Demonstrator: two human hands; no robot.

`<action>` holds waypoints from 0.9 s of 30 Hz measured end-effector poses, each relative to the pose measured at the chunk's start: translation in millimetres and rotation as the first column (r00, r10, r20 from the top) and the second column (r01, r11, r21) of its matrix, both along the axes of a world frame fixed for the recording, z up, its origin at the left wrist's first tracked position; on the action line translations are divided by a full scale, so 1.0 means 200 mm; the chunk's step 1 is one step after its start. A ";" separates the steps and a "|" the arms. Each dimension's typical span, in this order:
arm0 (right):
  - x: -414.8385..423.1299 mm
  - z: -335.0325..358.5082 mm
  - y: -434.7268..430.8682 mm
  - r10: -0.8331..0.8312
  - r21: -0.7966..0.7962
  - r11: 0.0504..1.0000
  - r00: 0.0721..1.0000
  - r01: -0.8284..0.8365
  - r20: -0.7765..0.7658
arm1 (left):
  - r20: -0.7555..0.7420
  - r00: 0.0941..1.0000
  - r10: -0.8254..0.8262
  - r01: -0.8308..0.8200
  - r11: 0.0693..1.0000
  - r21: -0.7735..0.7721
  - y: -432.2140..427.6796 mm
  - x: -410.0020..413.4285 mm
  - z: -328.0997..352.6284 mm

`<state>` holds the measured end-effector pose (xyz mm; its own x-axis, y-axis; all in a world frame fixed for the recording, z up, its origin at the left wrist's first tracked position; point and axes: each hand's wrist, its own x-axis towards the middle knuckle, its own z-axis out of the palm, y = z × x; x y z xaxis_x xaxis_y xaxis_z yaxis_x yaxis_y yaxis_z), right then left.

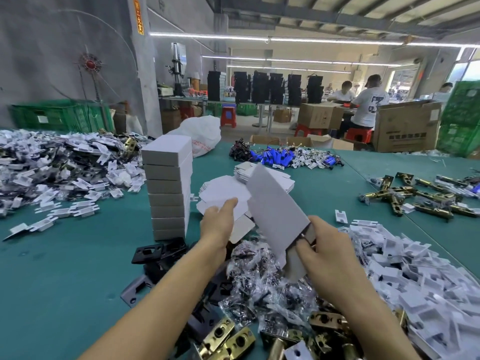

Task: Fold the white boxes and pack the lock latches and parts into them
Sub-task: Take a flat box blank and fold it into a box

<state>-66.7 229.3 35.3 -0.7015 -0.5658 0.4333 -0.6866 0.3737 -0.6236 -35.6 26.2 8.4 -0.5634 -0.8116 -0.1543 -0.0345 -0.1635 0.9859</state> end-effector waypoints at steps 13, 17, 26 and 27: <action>-0.04 0.02 0.04 -0.079 -0.021 0.996 0.989 0.082 0.125 | 0.426 0.903 0.056 0.096 0.940 -0.326 -0.17 -0.29 -0.09; -0.05 0.03 0.05 -0.097 -0.021 0.995 0.987 0.100 0.126 | 0.669 0.741 -0.059 0.447 0.787 -0.426 -0.04 -0.33 -0.08; -0.04 0.03 0.03 -0.149 -0.041 0.987 0.985 0.153 0.082 | 0.050 0.966 -0.254 0.258 0.961 -0.101 0.23 -0.09 0.11; -0.03 0.03 0.03 -0.108 -0.017 0.994 0.992 0.110 0.069 | 0.001 0.950 -0.313 0.313 0.950 -0.009 0.25 -0.07 0.12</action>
<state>-73.1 234.6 41.2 -0.7865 -0.4760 0.3935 -0.5985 0.4305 -0.6756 -48.9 75.7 32.4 -0.7898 -0.5954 -0.1475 -0.0818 -0.1361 0.9873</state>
